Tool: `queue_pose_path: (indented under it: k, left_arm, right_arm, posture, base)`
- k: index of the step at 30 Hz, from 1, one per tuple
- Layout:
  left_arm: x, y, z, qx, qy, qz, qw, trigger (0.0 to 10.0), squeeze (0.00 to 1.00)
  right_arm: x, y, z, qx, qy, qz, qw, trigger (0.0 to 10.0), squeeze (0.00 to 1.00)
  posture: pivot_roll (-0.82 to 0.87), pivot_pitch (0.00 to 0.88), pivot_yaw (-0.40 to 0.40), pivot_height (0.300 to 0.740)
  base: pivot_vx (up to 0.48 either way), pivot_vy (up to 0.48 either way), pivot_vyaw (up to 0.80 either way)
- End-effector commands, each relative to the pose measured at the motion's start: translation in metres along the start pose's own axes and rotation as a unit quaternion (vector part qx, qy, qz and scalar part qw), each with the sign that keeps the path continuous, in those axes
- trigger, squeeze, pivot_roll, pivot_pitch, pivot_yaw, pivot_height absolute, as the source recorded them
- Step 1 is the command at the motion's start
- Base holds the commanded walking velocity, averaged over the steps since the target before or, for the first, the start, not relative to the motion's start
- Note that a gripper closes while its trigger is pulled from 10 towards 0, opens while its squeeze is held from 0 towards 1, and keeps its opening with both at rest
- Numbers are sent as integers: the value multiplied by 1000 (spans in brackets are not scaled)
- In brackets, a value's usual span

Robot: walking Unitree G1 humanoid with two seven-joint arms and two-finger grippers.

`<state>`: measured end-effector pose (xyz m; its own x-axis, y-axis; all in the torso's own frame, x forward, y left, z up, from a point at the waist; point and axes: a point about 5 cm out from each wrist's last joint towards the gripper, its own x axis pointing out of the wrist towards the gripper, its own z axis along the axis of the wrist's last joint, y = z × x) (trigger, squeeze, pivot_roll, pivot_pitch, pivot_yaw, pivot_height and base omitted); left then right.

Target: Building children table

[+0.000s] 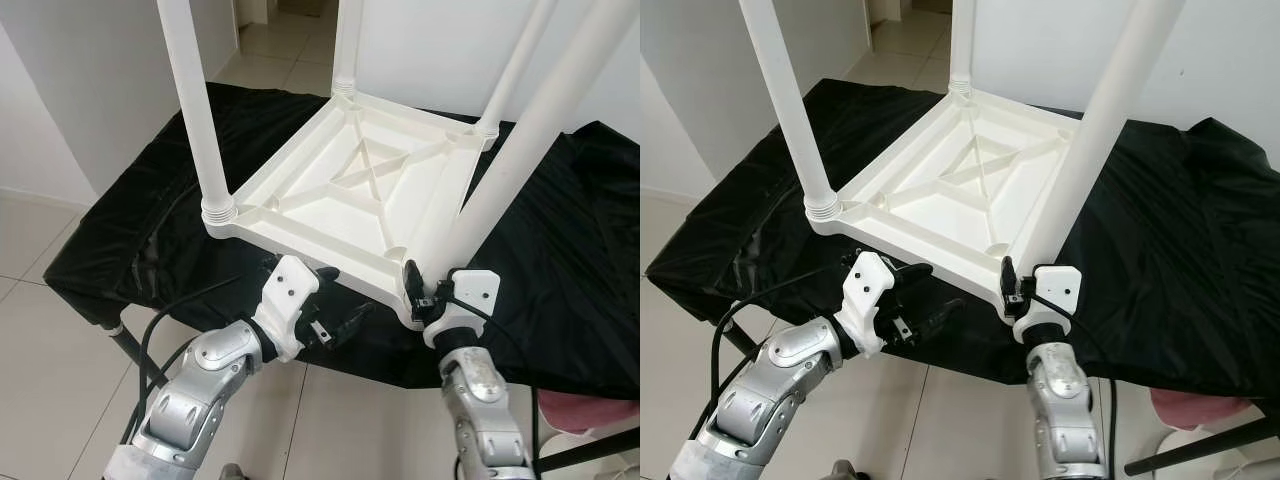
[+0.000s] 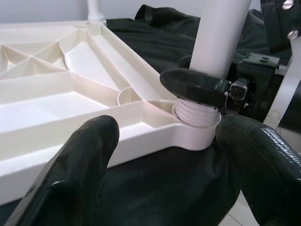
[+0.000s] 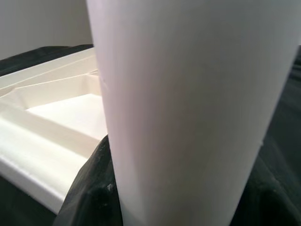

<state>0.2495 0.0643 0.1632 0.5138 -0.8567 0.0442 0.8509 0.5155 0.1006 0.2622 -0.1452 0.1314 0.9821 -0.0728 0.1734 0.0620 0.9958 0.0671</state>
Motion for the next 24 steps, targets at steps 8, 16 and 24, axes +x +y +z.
queue_pose_path:
  k: [8,16,24]
  left_arm:
    - [-1,1,-5,5,10,28,1000,10000,0]
    - [-4,2,-7,-4,13,33,999,10000,0]
    - [-3,1,-8,-1,13,29,999,10000,0]
  right_arm:
    - [-5,15,-5,22,6,13,1000,10000,0]
    - [-2,4,4,4,-20,53,998,10000,1000]
    - [-1,-9,11,9,-28,156,987,10000,0]
  posture:
    - [1,52,19,740]
    - [15,59,9,740]
    - [16,57,0,740]
  base:
    - [0,0,0]
    - [0,0,0]
    - [0,0,0]
